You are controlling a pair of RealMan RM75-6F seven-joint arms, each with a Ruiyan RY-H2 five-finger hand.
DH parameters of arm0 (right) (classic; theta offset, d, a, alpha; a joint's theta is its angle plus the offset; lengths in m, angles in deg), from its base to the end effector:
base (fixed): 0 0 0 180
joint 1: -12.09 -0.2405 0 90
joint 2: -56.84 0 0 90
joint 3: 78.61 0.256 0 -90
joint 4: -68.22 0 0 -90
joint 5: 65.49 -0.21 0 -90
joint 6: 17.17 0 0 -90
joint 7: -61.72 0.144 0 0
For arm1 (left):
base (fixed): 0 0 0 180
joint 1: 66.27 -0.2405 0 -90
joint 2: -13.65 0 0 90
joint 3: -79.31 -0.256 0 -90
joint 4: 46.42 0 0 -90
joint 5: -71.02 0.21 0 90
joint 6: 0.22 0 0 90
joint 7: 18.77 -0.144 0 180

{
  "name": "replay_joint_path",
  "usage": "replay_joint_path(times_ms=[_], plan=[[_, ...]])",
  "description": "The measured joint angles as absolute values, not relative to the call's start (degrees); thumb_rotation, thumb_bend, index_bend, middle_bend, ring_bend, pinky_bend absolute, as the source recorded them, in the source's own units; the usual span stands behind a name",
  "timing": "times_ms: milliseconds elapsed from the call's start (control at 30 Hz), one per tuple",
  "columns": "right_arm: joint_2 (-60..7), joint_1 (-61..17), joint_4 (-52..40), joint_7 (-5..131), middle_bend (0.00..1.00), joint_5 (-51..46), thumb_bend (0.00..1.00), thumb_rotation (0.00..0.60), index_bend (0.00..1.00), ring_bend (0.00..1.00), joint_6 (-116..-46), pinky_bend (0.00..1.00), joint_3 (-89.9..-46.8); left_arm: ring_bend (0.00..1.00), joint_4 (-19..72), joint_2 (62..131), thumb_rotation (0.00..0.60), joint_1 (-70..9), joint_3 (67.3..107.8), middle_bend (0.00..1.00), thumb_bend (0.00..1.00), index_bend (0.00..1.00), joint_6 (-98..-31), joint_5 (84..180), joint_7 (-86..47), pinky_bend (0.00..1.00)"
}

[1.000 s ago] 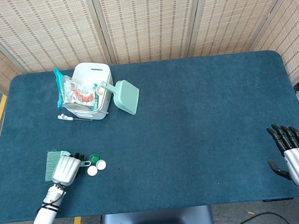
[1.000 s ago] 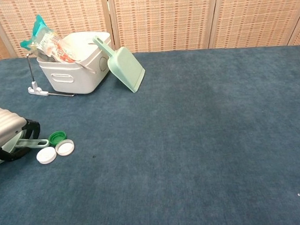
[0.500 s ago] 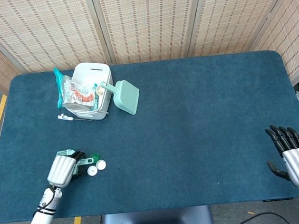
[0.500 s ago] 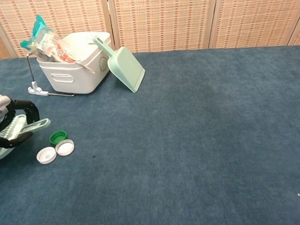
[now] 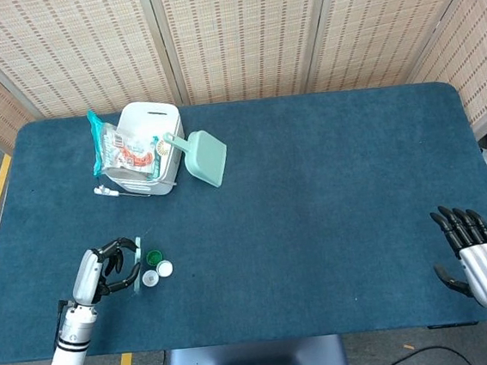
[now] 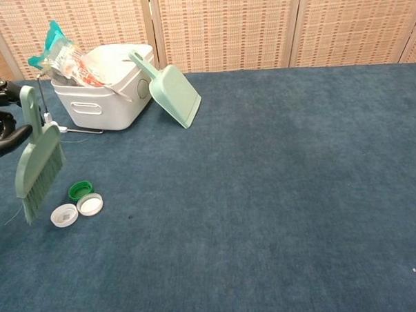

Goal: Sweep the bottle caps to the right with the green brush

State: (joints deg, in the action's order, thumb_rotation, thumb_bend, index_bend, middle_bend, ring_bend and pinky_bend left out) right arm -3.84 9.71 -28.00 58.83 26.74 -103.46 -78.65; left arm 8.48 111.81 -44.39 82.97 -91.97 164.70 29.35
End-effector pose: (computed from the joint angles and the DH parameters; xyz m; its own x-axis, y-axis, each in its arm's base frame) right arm -0.2979 -0.1559 0.1618 0.4419 -0.0450 0.8959 -0.8956 -0.0793 0.4377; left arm -0.2577 0.2699 0.0261 -0.3481 0.1023 0.9318 0.8336 -0.4209 0.3577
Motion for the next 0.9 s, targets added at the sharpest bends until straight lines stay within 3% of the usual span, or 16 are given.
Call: replay_joint_path(times_ms=[300, 900], plan=[[-3.6, 9.8, -27.9, 59.3, 0.01, 26.8, 0.27, 0.600, 0.00, 0.00, -103.6, 0.00, -78.7, 0.77, -1.1, 117.2, 0.600, -44.0, 84.0, 0.92, 0.76, 0.78, -91.8, 163.2, 32.9, 0.93], [-3.5, 9.7, -27.9, 59.7, 0.01, 26.8, 0.27, 0.600, 0.00, 0.00, -103.5, 0.00, -78.7, 0.77, -7.5, 120.7, 0.600, -42.9, 83.1, 0.92, 0.76, 0.78, -89.2, 162.5, 36.6, 0.93]])
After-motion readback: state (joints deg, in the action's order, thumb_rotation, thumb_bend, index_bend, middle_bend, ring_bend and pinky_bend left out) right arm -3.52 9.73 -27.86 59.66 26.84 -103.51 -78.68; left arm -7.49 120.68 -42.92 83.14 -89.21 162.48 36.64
